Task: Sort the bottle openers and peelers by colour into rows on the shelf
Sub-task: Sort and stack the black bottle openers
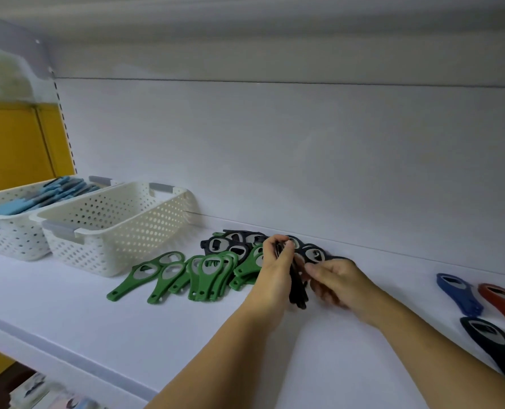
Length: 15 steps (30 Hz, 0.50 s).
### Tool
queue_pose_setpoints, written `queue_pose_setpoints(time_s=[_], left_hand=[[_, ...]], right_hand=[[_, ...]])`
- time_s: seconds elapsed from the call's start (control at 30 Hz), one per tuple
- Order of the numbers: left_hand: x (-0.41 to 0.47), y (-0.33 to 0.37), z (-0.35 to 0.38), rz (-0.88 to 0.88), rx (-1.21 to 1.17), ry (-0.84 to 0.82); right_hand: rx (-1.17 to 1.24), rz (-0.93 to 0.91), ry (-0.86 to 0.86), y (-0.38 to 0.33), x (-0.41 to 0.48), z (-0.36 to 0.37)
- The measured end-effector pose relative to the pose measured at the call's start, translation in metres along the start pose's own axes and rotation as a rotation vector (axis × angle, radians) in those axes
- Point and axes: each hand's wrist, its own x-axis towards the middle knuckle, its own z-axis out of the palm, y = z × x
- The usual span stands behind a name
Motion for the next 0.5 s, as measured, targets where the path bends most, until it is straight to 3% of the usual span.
queue_pose_setpoints(time_s=[0.2,0.5], left_hand=[[-0.015,0.003,0.007,0.146,0.174,-0.15],[-0.039,-0.01,0.034,0.24,0.291,-0.424]], right_hand=[[-0.107,0.129,-0.2,-0.018,-0.017,-0.016],[-0.202,0.153,-0.03,-0.002,-0.086,-0.026]])
